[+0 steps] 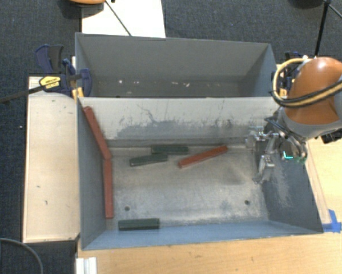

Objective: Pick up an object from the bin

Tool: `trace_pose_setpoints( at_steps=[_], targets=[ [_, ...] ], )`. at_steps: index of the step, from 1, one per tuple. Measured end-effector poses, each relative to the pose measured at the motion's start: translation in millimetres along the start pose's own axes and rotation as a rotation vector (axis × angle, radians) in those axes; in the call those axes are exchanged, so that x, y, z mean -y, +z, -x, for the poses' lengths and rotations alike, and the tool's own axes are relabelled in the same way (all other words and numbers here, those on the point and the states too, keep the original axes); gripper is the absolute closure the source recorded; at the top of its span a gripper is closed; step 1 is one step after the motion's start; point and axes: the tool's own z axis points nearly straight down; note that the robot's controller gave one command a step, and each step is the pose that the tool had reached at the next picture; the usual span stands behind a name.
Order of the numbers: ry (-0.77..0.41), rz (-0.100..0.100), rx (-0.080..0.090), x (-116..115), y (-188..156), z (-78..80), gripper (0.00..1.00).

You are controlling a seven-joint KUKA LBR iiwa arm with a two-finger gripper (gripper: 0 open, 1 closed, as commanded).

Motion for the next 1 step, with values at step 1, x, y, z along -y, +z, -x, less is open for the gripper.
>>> trace_pose_setpoints(
  at_steps=[1],
  targets=[
    [-0.001, -0.001, 0.004, -0.1, -2.8, 1.0, 0.0]
  ],
)
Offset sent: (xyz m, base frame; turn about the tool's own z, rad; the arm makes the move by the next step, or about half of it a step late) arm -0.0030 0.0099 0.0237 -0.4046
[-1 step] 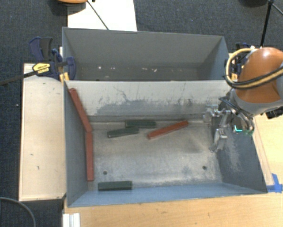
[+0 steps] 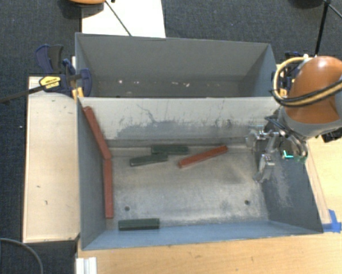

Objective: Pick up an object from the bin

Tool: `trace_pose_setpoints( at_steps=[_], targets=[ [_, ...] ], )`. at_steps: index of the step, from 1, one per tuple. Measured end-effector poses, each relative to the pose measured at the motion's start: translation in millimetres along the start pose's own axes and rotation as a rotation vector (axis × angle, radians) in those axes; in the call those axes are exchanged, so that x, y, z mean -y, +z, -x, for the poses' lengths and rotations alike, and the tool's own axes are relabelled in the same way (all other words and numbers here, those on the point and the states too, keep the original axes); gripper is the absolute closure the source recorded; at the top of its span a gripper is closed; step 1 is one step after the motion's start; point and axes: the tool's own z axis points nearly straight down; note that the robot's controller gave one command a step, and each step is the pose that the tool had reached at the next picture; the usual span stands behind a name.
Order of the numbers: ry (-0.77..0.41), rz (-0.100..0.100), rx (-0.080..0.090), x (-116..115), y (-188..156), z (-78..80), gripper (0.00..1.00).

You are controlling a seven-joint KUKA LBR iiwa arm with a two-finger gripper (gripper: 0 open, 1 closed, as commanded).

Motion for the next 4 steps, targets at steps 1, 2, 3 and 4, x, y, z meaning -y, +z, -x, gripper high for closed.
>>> trace_pose_setpoints(
  at_steps=[1, 2, 3, 4],
  targets=[
    [-0.201, -0.001, 0.002, -5, -10, -1.4, 0.0],
    [-0.38, -0.001, 0.005, -16, -1, -17.8, 0.0],
    [-0.074, 0.0, 0.003, -47, 20, -38.3, 0.0],
    [-0.06, 0.0, 0.001, -57, 26, -44.5, 0.0]
  ],
)
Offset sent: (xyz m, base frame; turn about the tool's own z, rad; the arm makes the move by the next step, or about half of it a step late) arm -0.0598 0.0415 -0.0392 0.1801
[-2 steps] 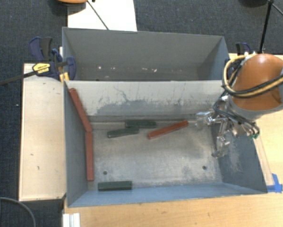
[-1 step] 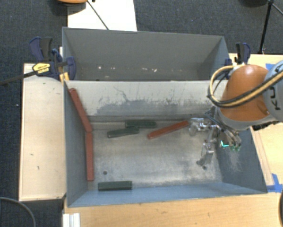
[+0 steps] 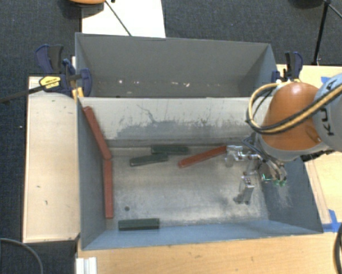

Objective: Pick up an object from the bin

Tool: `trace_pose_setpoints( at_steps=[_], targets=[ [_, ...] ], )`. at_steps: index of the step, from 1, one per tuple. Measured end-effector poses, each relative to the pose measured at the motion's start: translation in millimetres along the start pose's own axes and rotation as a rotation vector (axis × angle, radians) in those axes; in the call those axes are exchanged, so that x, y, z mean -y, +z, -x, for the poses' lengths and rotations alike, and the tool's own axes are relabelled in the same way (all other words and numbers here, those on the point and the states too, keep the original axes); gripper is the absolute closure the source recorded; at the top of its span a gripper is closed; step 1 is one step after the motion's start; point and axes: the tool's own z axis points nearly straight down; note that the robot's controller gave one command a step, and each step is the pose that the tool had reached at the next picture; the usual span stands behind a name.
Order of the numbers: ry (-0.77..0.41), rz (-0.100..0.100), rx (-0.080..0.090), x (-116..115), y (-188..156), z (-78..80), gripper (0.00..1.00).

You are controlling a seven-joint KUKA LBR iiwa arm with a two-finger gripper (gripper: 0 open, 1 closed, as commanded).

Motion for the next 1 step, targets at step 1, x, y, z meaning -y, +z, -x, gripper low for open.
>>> trace_pose_setpoints(
  at_steps=[1],
  targets=[
    [-0.091, -0.001, -0.005, -16.3, -17.9, 21.3, 0.0]
  ],
)
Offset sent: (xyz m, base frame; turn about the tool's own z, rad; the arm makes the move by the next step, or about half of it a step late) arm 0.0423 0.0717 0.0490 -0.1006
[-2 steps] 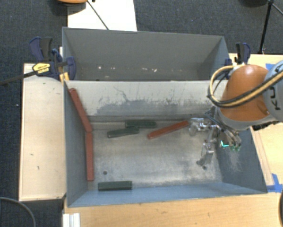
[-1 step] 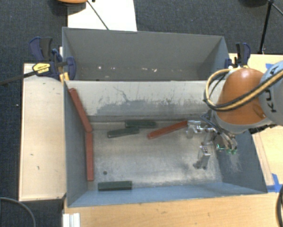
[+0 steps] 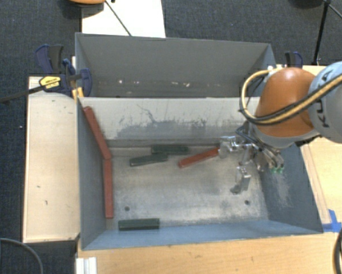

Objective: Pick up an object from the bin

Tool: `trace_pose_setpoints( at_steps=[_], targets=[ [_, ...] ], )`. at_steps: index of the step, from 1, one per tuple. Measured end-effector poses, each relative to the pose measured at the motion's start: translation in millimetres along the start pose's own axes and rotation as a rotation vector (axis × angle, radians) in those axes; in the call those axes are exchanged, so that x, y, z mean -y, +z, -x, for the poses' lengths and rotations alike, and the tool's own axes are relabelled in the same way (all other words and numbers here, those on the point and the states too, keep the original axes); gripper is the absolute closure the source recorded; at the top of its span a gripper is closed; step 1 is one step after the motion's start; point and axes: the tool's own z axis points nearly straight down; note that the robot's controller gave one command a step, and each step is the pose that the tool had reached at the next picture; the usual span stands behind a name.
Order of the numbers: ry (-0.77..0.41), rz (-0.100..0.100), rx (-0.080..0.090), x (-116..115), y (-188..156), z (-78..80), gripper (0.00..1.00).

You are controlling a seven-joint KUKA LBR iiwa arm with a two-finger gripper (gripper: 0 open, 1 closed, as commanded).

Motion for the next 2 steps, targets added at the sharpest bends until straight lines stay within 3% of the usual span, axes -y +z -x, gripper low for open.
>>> trace_pose_setpoints(
  at_steps=[1, 2],
  targets=[
    [-0.027, 0.001, 0.008, -38, -25, 23.9, 0.0],
    [-0.106, 0.0, 0.012, -91, 13, 32.0, 0.0]
  ],
)
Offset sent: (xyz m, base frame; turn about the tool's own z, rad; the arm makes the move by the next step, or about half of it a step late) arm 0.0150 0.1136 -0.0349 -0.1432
